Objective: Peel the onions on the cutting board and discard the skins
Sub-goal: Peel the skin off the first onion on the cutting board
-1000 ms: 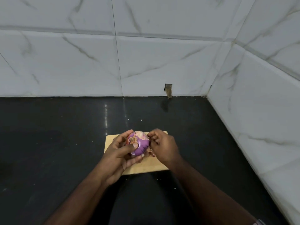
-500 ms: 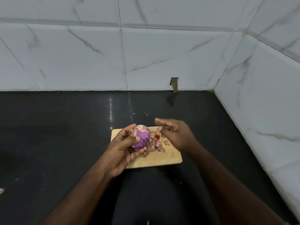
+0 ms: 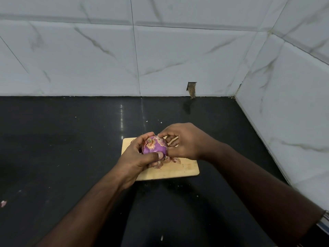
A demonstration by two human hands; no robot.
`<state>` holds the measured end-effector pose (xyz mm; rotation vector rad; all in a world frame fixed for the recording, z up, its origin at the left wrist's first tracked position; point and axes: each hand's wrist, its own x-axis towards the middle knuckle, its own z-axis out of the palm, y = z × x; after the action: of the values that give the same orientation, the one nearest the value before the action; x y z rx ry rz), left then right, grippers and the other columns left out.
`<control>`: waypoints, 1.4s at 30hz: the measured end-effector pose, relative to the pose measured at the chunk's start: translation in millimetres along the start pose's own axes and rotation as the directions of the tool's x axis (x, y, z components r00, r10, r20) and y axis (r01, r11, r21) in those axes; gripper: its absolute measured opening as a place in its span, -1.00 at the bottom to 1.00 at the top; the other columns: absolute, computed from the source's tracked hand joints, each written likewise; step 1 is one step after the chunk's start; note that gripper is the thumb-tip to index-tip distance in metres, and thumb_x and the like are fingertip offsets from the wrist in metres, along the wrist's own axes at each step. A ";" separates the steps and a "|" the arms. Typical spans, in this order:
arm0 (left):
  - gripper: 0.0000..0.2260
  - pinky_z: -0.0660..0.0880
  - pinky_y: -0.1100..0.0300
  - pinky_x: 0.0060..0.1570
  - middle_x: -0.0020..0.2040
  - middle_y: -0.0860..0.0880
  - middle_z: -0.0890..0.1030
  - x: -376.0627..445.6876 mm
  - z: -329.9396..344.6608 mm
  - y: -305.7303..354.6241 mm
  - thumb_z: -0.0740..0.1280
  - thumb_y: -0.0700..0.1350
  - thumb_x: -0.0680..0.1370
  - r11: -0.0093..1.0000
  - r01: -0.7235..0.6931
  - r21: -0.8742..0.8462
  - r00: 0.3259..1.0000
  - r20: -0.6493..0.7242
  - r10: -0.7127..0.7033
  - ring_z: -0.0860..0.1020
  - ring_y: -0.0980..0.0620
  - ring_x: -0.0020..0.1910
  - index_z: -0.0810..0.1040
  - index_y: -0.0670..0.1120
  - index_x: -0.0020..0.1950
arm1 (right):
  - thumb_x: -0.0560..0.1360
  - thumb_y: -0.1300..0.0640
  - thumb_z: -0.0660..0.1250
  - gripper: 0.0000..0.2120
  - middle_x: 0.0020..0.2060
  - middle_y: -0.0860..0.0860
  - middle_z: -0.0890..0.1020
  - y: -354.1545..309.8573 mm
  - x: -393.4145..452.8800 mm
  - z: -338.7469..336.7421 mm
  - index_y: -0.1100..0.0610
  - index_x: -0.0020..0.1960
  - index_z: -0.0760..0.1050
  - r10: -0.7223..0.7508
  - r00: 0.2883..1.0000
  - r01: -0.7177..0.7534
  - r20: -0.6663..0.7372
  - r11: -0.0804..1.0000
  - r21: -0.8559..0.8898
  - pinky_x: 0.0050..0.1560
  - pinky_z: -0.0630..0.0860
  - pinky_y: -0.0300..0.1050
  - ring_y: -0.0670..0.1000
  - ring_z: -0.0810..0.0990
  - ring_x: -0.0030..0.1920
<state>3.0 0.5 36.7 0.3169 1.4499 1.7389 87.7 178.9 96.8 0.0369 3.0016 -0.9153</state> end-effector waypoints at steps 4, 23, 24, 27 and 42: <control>-0.26 0.67 0.09 -0.12 0.26 -0.14 0.58 1.2 -1.2 -2.6 0.63 -0.29 0.23 0.997 -0.011 0.074 1.000 -0.008 0.012 0.69 -0.13 0.12 0.51 0.01 0.37 | 0.46 0.08 0.45 -0.60 0.14 -0.03 0.62 -0.1 1.1 1.8 0.09 0.29 0.56 -0.019 1.000 0.018 -0.018 0.996 -0.084 0.02 0.56 -0.25 -0.12 0.57 0.06; -0.21 0.62 0.13 0.15 0.25 0.14 0.54 9.8 1.7 -4.1 0.64 -0.18 0.34 0.800 -0.184 0.571 0.978 0.024 0.208 0.61 0.11 0.16 0.36 0.07 0.48 | 0.42 0.03 0.49 -0.59 0.05 -0.04 0.54 -1.2 5.1 2.4 0.07 0.22 0.49 0.005 0.999 0.003 0.039 0.980 -0.199 -0.09 0.47 -0.24 -0.07 0.49 0.00; -0.20 0.63 0.12 0.14 0.26 0.13 0.53 10.5 1.4 -4.8 0.64 -0.18 0.34 0.798 -0.185 0.574 0.978 0.024 0.209 0.60 0.10 0.17 0.35 0.07 0.48 | 0.42 0.03 0.48 -0.59 0.05 -0.04 0.54 -1.2 5.6 3.0 0.07 0.21 0.49 0.007 0.999 0.001 0.039 0.979 -0.205 -0.08 0.48 -0.22 -0.06 0.49 0.00; -0.20 0.64 0.12 0.13 0.27 0.12 0.53 12.4 0.8 -5.9 0.64 -0.19 0.34 0.795 -0.184 0.578 0.976 0.015 0.215 0.60 0.10 0.17 0.35 0.07 0.49 | 0.42 0.03 0.47 -0.62 0.01 -0.05 0.53 0.5 7.2 7.0 0.06 0.19 0.49 0.007 1.000 -0.001 0.027 0.975 -0.222 -0.08 0.49 -0.19 -0.07 0.48 -0.03; -0.19 0.57 0.34 0.01 0.25 0.12 0.56 16.1 1.1 -9.3 0.63 -0.19 0.33 0.726 -0.181 0.664 0.976 0.031 0.214 0.60 0.15 0.14 0.36 0.07 0.49 | 0.41 -0.02 0.48 -0.56 0.03 -0.06 0.52 3.3 6.1 7.5 0.04 0.24 0.48 0.033 0.998 -0.023 0.054 0.984 -0.175 -0.07 0.49 -0.22 -0.08 0.49 -0.02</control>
<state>-2.3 12.7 23.7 0.8403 2.1141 1.3186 81.7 177.6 88.6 0.0521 3.0064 -0.6369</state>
